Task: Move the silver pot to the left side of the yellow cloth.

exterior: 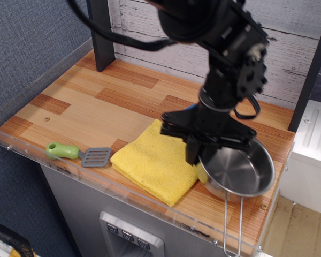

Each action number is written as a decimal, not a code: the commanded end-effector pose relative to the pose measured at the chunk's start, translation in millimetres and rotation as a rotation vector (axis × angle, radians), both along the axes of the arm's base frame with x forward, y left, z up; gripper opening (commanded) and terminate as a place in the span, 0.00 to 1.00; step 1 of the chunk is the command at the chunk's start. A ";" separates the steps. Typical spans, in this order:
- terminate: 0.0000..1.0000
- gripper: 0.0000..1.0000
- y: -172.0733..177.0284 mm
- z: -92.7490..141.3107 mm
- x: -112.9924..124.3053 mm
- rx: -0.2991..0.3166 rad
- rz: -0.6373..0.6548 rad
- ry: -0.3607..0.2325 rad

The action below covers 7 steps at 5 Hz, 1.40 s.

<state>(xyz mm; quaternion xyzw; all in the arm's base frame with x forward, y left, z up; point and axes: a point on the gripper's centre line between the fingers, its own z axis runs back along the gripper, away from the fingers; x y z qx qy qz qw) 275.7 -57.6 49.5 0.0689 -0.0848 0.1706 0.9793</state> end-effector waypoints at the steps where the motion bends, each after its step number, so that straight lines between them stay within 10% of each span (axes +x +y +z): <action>1: 0.00 0.00 14.7 40.8 1.8 -0.013 0.059 -0.117; 4: 0.00 0.00 81.7 71.0 12.3 0.062 0.266 -0.184; 7: 0.00 0.00 157.7 53.6 38.6 0.098 0.434 -0.151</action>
